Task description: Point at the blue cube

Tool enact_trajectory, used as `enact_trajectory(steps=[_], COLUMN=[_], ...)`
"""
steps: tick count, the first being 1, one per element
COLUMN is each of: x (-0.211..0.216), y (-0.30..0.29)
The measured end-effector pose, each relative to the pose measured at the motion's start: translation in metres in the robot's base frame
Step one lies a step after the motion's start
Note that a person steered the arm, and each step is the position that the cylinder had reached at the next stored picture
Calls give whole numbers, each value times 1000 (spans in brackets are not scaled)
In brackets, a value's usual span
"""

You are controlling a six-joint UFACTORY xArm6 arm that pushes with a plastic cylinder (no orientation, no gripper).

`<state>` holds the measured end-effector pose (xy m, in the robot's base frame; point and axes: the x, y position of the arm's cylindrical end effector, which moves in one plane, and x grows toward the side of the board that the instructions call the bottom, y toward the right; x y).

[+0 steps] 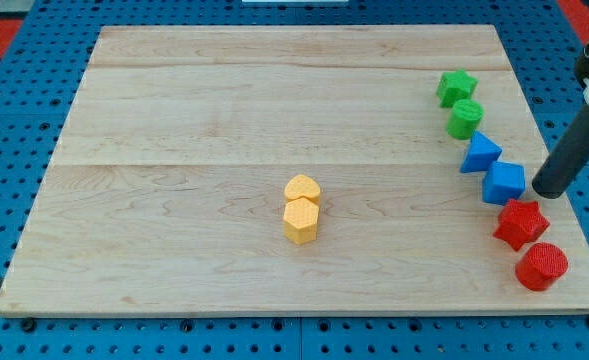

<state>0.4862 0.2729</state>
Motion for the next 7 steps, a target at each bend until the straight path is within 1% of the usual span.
enact_trajectory(steps=[2,7], x=[-12,-2], y=[0,0])
